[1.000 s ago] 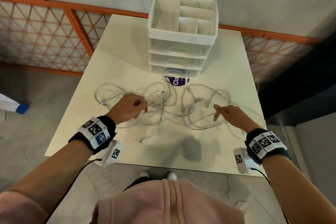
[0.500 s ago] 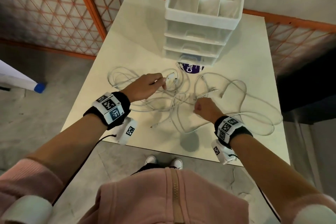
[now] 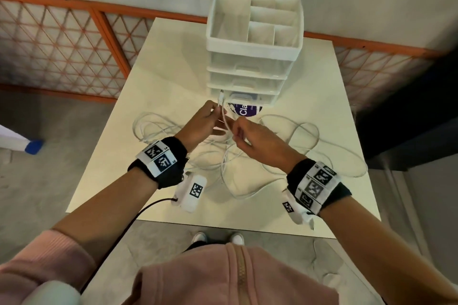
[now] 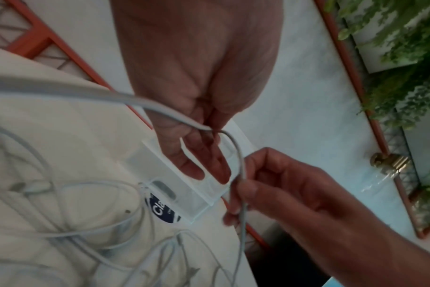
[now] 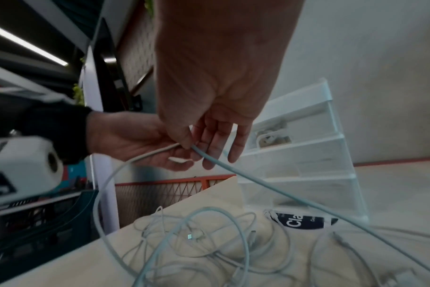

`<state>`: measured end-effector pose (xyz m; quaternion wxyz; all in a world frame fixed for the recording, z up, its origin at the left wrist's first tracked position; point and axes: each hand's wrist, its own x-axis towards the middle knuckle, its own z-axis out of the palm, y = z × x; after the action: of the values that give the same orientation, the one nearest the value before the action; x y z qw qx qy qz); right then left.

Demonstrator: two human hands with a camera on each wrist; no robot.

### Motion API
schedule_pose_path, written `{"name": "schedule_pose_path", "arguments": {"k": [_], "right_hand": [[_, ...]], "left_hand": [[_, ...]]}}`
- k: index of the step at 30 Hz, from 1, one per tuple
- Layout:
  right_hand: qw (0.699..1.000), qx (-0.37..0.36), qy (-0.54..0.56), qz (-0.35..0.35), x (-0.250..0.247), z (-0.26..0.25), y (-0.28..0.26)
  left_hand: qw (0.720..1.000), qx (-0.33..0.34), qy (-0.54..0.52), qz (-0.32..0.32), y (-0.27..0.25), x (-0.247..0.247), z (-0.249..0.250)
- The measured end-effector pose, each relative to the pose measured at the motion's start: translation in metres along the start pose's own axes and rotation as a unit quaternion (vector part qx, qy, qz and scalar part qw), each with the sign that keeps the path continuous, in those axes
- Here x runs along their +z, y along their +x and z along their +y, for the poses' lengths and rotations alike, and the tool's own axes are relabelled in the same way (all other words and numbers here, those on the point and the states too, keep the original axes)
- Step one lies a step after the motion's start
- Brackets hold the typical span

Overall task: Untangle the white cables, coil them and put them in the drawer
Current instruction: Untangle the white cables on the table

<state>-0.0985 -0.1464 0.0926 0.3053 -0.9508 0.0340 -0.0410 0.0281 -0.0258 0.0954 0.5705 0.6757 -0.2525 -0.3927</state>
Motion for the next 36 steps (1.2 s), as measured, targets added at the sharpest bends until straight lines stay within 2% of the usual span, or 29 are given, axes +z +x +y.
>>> {"name": "schedule_pose_path", "arguments": {"k": [5,8,11,14,16,19,22,24,27,30,33,36], "right_hand": [[0.999,-0.029,0.014,0.004,0.000,-0.003,0.007],[0.995,0.055,0.076,0.015,-0.008,0.007,-0.002],[0.987,0.137,0.077,-0.004,-0.019,0.033,-0.027],[0.976,0.211,0.042,-0.019,-0.034,0.073,-0.057],[0.966,0.257,0.034,-0.019,-0.045,0.092,-0.068],[0.965,0.258,0.036,-0.015,-0.056,0.081,-0.059],[0.983,0.180,0.047,0.006,-0.064,0.038,-0.028],[0.986,0.140,0.089,0.014,-0.069,0.011,-0.009],[0.984,0.107,0.142,-0.004,-0.077,-0.014,0.007],[0.981,0.113,0.157,-0.011,-0.079,-0.009,0.006],[0.980,0.149,0.129,-0.015,-0.076,0.016,-0.007],[0.974,0.214,0.075,-0.001,-0.080,0.050,-0.026]], "left_hand": [[0.997,0.038,-0.058,0.025,0.008,0.014,0.008],[0.987,0.044,-0.143,0.064,0.011,0.012,0.013],[0.955,0.040,-0.253,0.146,0.016,-0.008,0.018],[0.943,0.070,-0.239,0.221,0.016,-0.034,0.020],[0.945,0.090,-0.202,0.241,0.013,-0.043,0.021],[0.967,0.093,-0.131,0.200,0.007,-0.036,0.021],[0.993,0.087,-0.016,0.083,0.001,-0.009,0.017],[0.996,0.083,-0.001,0.028,-0.001,0.007,0.017],[0.996,0.083,-0.032,0.008,0.000,0.014,0.018],[0.996,0.074,-0.047,0.015,0.000,0.007,0.020],[0.994,0.073,0.017,0.073,0.002,-0.007,0.021],[0.966,0.086,0.073,0.233,0.003,-0.031,0.021]]}}
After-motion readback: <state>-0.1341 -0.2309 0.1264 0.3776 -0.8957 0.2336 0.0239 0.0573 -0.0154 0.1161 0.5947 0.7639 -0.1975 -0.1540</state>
